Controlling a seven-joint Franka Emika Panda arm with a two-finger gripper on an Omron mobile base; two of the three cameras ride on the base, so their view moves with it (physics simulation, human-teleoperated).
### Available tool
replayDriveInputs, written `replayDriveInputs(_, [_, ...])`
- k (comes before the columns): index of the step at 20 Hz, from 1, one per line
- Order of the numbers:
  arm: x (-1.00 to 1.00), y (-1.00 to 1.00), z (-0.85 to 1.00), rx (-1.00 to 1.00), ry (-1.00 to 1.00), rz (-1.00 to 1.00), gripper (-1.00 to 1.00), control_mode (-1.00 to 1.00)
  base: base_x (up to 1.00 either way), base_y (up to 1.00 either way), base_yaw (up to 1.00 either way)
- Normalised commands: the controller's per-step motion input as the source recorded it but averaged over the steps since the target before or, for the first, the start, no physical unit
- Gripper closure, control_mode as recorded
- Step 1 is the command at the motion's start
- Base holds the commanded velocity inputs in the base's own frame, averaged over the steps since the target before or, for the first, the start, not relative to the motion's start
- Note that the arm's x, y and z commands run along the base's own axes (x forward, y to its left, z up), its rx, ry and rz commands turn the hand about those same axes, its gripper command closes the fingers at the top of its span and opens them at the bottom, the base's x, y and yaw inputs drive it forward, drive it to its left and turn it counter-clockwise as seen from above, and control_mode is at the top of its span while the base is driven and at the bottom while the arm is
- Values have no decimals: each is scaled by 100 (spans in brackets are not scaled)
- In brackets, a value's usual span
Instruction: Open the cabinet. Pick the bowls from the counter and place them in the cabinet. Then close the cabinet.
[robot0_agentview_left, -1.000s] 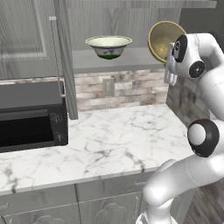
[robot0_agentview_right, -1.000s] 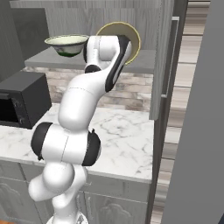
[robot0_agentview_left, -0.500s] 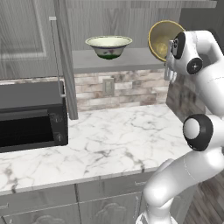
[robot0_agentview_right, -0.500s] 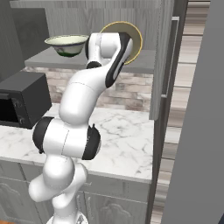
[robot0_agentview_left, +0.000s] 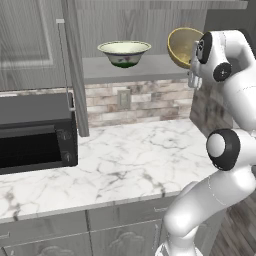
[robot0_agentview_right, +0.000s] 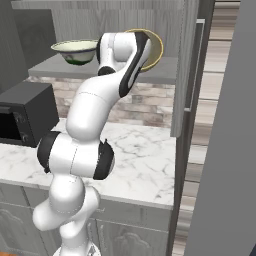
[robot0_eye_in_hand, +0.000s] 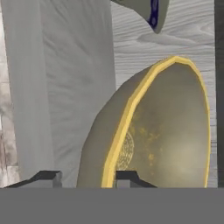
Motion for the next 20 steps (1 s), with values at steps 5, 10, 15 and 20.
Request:
replayDriveInputs(5, [9,-13,100,-1,19,2,-100,-100,0,0,0])
replayDriveInputs(10, [-3,-4,100,-4,3,6,-100,-100,0,0,0])
replayDriveInputs(15, [-31,-6,100,-3,0,8,-100,-100,0,0,0])
replayDriveInputs(20, [-75,-23,84,-1,-1,3,-100,-100,0,0,0])
